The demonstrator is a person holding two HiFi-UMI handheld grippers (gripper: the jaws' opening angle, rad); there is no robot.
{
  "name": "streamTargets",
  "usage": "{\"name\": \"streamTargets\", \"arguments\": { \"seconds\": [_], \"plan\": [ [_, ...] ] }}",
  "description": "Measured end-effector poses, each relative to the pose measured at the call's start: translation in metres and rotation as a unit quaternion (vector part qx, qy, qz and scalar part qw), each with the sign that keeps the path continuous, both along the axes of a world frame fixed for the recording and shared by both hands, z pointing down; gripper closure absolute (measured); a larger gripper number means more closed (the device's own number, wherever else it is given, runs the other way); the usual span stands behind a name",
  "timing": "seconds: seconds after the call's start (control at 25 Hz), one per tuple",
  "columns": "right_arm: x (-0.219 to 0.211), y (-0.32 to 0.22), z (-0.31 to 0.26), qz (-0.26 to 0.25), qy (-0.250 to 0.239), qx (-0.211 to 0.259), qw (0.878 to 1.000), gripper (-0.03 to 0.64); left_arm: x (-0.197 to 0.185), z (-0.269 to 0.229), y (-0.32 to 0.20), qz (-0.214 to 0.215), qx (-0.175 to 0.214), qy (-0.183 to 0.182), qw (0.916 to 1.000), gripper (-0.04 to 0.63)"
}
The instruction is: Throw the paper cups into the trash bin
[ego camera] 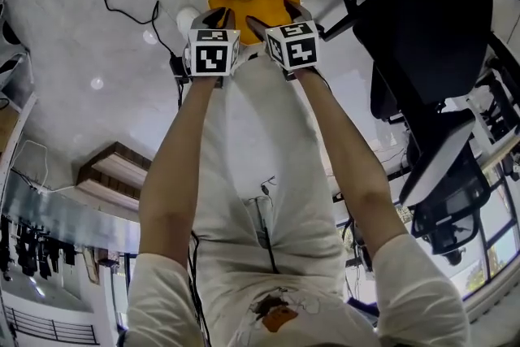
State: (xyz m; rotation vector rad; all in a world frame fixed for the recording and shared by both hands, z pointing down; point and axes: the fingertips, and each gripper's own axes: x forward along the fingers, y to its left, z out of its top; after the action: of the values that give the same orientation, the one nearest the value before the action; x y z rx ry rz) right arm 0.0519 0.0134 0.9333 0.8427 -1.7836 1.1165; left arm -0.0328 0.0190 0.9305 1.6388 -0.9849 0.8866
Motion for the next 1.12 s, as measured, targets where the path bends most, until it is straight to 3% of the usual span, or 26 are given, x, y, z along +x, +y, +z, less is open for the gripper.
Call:
{"name": "streamTargets", "arguments": {
  "seconds": [0.24,0.6,0.88,1.12],
  "plan": [
    [-0.004,0.013,-0.061,-0.026,-0.009,-0.001,1.000,0.194,-0.002,-0.056,0.012,0.025,-0.017,0.003,0.9995,0.554],
    [-0.006,-0.006,-0.187,-0.014,-0.029,0.037,0.999,0.331,-0.028,-0.167,0.008,0.044,-0.024,-0.007,0.9987,0.554],
    [-0.005,-0.018,-0.285,-0.005,-0.056,0.068,0.996,0.419,-0.043,-0.257,0.010,0.023,-0.015,0.003,0.9996,0.554],
    [-0.003,-0.019,-0.363,-0.053,-0.067,0.099,0.991,0.522,-0.056,-0.323,0.033,0.009,-0.020,0.021,0.9995,0.569]
  ]
}}
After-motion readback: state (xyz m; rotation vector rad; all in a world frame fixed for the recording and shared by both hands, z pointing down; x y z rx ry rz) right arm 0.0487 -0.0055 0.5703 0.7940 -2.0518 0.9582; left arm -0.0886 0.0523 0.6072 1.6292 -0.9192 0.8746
